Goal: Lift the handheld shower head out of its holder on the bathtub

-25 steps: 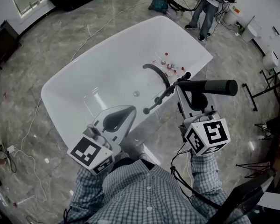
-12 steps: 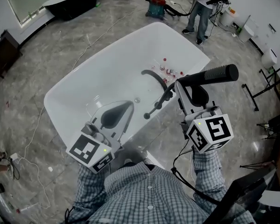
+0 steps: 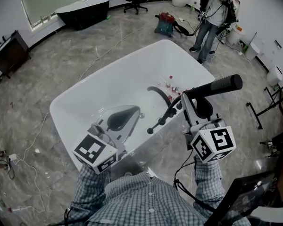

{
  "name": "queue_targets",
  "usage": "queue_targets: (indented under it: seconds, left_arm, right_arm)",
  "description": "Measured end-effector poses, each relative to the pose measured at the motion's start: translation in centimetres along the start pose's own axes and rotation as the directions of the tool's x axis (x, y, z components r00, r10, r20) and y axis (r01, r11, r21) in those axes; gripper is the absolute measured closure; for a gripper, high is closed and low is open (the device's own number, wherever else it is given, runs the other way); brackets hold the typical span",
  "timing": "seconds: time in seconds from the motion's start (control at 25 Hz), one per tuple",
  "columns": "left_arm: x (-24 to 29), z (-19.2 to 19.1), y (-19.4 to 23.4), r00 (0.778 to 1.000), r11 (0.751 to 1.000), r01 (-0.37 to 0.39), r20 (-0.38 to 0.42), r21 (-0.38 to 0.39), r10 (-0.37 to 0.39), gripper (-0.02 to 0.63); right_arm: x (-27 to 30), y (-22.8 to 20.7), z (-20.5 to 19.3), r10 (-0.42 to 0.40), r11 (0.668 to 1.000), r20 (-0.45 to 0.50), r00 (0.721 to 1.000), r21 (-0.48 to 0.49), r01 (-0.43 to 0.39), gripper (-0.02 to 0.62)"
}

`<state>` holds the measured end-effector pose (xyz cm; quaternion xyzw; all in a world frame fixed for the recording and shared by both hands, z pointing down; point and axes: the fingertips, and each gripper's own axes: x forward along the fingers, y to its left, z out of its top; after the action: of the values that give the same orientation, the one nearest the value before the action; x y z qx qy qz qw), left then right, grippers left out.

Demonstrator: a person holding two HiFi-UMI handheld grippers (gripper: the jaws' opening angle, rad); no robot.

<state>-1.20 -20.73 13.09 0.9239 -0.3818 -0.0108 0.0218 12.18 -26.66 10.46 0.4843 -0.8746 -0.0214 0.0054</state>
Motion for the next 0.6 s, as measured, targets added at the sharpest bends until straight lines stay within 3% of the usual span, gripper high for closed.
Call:
queue_targets:
  seconds: [0.6]
  left_arm:
    - [-0.5, 2.9, -0.2, 0.997, 0.999, -0.023, 0.068, 0.040, 0.020, 0.606]
  right_arm:
    - [-1.3, 0.1, 4.1, 0.009, 0.999, 0.080, 0.997, -0.042, -0.006, 0.462]
